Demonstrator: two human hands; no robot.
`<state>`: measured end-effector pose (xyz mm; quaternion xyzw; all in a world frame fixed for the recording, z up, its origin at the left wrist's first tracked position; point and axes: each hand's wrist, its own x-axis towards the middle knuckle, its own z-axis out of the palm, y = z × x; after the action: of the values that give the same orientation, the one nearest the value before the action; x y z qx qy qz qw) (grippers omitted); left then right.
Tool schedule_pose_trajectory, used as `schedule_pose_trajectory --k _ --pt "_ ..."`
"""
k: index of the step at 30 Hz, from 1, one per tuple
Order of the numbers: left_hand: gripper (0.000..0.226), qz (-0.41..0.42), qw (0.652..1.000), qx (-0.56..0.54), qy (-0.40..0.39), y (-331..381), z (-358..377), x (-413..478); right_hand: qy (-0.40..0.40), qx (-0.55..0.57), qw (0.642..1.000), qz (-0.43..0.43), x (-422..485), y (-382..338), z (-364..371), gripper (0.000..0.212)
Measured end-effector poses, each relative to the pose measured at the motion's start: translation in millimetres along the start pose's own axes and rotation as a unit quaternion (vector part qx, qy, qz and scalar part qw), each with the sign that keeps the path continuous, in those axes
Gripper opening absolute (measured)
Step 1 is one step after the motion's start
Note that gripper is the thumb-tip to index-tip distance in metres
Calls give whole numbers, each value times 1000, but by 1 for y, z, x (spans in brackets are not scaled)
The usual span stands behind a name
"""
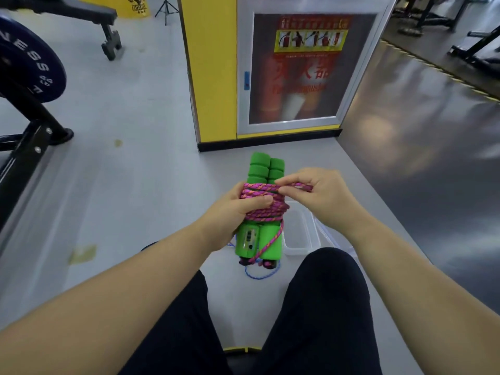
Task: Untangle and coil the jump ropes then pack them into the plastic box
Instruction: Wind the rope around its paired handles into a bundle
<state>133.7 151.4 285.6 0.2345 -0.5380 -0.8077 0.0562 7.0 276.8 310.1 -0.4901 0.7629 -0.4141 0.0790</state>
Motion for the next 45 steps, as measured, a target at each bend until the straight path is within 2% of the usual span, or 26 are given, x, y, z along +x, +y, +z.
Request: schedule_pose_trajectory --k 3,5,9,12,15,17,19,21,23,25,30,36,40,45 --pt "40 -2 999 -27 -21 3 -4 -3 -14 -122 985 -123 4 -2 -3 17" --pt "41 -1 999 -42 -28 4 -7 -4 -20 -136 978 -158 6 -4 -4 18" --pt "45 -1 998 -43 -52 3 -10 -7 -33 7 998 -52 1 -8 -7 17" --pt "41 10 998 -43 -52 5 -10 -5 -24 77 996 -24 -10 -9 -7 22" --pt "47 12 998 -5 -67 6 -7 -3 -11 169 984 51 -16 -1 -7 24" --pt "50 13 997 26 -67 7 -5 -4 1 120 992 37 -16 3 -8 19" --pt "48 18 997 41 -68 8 -4 -4 23 -9 999 -42 -15 6 -11 9" --pt "47 33 996 61 -54 11 -3 -4 54 -127 984 -112 -11 6 -11 16" --pt "54 51 993 106 -28 12 -2 -1 72 -184 970 -143 -7 4 -7 17" --pt "54 64 988 141 -9 13 -1 0 74 -194 969 -136 -6 -2 0 14" --pt "32 61 988 140 5 14 -4 2 71 -157 978 -115 -10 -9 10 18" --pt "44 41 988 148 -1 14 -4 1 62 -99 987 -112 -7 -8 8 19" --pt "47 13 989 148 7 15 -4 2 40 -86 989 -110 -7 -6 7 29" --pt "29 6 989 144 19 15 -2 4 33 -137 983 -114 -5 -9 10 22"
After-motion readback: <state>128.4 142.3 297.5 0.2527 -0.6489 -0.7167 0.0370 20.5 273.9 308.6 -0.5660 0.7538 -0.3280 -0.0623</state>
